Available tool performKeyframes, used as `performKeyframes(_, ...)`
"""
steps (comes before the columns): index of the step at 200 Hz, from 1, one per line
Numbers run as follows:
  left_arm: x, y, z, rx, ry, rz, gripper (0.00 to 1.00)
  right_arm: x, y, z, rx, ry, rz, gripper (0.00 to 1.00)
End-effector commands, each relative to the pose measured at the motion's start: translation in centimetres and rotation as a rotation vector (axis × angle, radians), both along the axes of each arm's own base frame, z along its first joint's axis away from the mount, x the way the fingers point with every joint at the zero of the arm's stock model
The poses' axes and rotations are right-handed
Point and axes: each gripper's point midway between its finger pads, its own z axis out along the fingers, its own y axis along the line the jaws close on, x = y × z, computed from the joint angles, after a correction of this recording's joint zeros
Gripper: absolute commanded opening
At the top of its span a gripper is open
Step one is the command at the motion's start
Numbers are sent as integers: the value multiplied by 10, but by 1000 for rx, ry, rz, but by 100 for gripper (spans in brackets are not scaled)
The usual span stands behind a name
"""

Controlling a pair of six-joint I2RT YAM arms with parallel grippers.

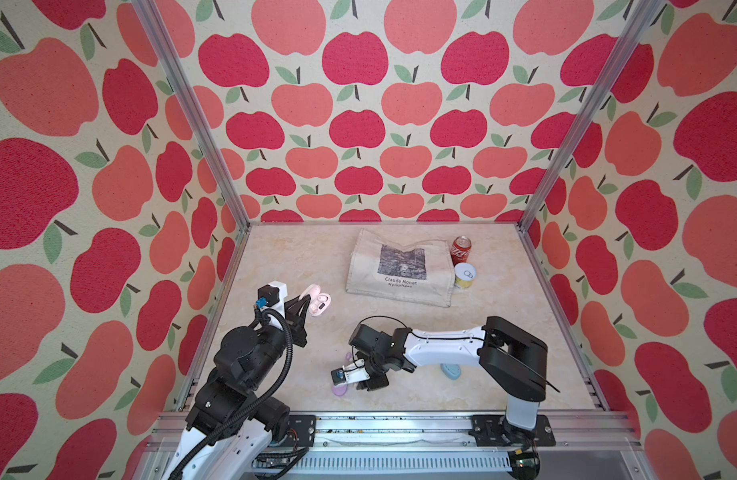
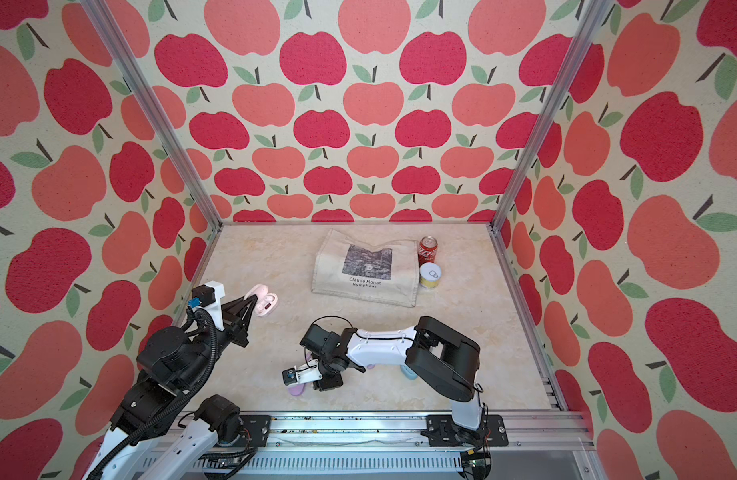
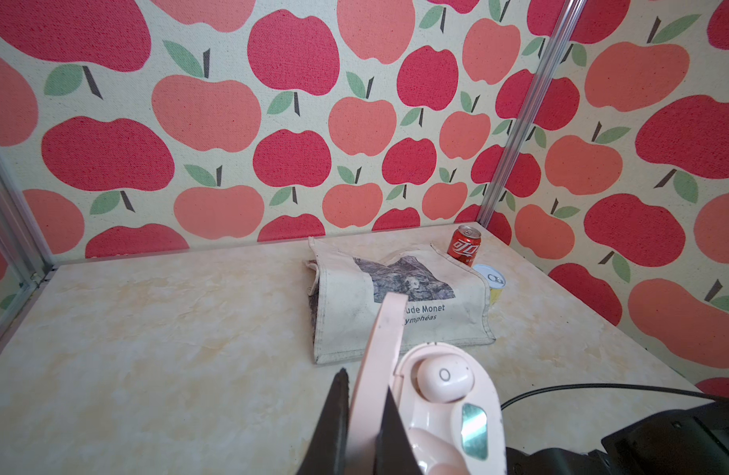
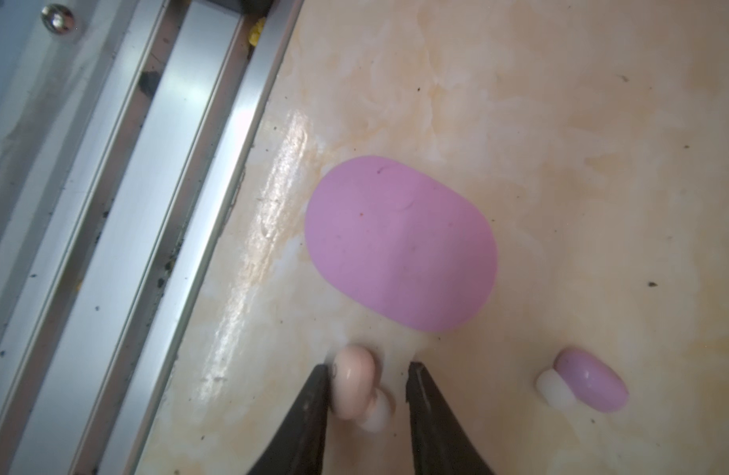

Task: Insert wireless bluetooth earbuds into charging case
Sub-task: Pick up the wireless bluetooth earbud from the bottom-center of the table, then place a wireless bluetooth earbud at the center of the table.

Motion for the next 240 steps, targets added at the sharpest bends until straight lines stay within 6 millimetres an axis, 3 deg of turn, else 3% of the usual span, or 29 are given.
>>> performKeyframes(1, -3, 6, 7, -12, -13, 24, 0, 5, -3, -8, -39, -7, -27, 32)
performKeyframes(82, -2, 6, 9, -2, -17, 24, 0, 8, -9, -10, -42, -33, -52, 18)
performKeyframes(146, 1, 2, 9, 3, -15, 11, 0, 34, -16, 32, 110, -42, -236, 14)
performKeyframes(151, 1, 1, 9, 7, -16, 8, 0, 51, -22, 36, 122, -41, -296, 14)
performKeyframes(199, 7, -22, 11, 46, -34, -106, 0, 95, -64, 73, 217, 3, -619, 15)
performKeyframes(240, 23, -47, 13, 45, -41, -193, 0, 126, -110, 76, 234, 25, -867, 16)
